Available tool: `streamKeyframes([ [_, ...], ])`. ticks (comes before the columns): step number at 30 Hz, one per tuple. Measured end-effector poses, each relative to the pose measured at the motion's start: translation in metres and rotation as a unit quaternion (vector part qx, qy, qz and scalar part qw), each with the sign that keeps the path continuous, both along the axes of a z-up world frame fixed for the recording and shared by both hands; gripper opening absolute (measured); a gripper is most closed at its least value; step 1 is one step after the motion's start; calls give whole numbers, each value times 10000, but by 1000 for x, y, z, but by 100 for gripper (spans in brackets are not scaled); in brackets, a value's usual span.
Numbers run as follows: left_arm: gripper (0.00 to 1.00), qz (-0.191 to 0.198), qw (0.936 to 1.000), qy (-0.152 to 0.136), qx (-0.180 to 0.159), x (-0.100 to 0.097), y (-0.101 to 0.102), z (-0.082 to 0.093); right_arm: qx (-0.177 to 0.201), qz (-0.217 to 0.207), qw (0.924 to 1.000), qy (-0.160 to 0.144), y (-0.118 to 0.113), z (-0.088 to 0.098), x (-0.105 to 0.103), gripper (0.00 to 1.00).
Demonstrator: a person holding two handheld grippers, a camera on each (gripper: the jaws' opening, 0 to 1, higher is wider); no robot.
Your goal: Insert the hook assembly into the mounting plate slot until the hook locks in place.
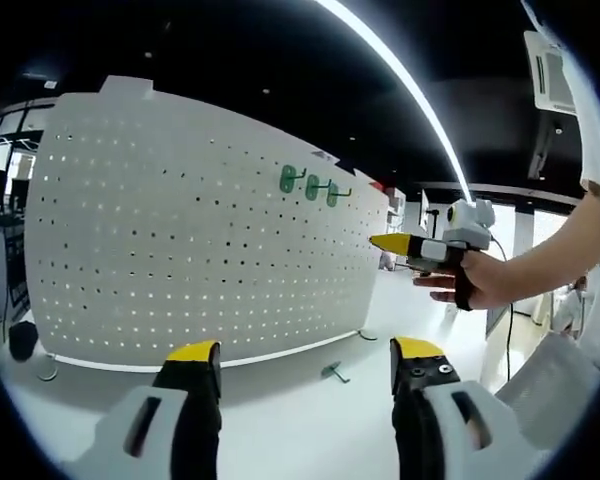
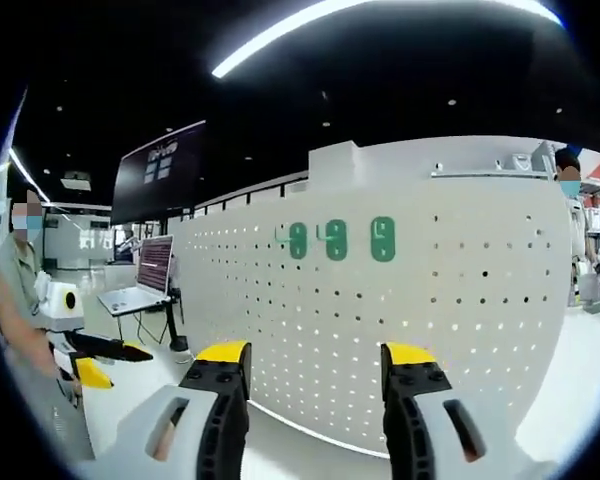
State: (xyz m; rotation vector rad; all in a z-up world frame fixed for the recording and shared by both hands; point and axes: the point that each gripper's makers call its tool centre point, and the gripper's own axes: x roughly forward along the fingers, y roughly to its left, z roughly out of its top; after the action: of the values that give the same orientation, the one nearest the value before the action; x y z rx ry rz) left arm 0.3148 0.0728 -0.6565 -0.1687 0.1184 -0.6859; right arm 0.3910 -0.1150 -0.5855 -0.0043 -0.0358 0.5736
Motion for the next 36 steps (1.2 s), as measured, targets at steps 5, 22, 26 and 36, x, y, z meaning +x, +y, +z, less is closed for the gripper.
streamKeyframes([
  [5,71,-26,10000,-41,49,0,2,1,-51,77,9999,51,0,-12,-18,52],
  [22,71,-103,9998,51,191,-5,2,-1,41,39,9998,216,-4,-41,-61,53],
  [26,70,-151,9996,66,241,-6,0,-2,34,44,9996,282,-3,-49,-69,53],
  [36,70,-168,9994,111,291,-8,2,-5,94,37,9997,233,-4,-49,-74,53],
])
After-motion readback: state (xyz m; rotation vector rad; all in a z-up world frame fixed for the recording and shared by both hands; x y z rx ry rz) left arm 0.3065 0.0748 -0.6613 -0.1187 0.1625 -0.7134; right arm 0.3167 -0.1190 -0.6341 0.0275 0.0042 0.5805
